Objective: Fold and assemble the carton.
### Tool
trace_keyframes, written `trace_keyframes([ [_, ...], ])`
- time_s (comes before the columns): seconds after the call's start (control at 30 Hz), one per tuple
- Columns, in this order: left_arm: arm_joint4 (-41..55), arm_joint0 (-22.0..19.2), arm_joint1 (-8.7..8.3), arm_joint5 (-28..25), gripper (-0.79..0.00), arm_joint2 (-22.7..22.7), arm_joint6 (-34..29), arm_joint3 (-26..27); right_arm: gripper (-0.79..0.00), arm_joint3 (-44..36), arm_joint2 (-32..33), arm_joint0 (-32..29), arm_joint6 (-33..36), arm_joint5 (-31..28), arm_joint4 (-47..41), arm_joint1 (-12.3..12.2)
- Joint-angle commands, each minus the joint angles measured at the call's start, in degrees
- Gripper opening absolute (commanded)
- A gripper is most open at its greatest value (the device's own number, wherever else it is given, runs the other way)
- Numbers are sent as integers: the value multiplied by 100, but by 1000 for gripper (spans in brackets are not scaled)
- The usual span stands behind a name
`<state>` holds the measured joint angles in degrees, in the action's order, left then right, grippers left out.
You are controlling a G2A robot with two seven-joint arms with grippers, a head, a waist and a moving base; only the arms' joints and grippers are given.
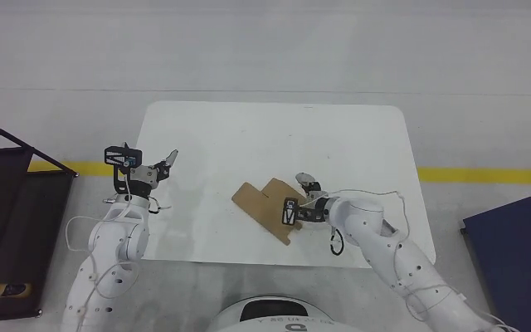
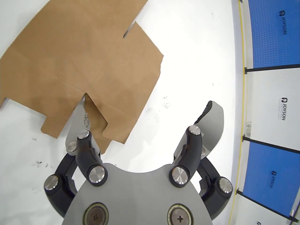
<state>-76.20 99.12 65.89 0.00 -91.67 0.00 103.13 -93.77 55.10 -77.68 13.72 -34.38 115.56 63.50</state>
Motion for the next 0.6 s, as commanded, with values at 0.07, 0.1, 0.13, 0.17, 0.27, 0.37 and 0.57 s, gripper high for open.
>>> trace_keyframes([
  [0.07,0,0,0,0,0,0,0,0,-62,-125,-64,-115,296,109,440,-17],
  [0.1,0,0,0,0,0,0,0,0,-77,-132,-82,-136,315,133,510,-18],
  [0.13,0,0,0,0,0,0,0,0,-89,-137,-96,-156,308,147,562,-21],
  [0.17,0,0,0,0,0,0,0,0,-117,-142,-107,-173,295,158,623,-24],
  [0.27,0,0,0,0,0,0,0,0,-185,-188,-149,-217,197,277,839,-33],
  [0.37,0,0,0,0,0,0,0,0,-212,-227,-190,-257,-7,413,956,-36],
  [0.57,0,0,0,0,0,0,0,0,-219,-166,-401,-217,-229,309,1181,-16],
])
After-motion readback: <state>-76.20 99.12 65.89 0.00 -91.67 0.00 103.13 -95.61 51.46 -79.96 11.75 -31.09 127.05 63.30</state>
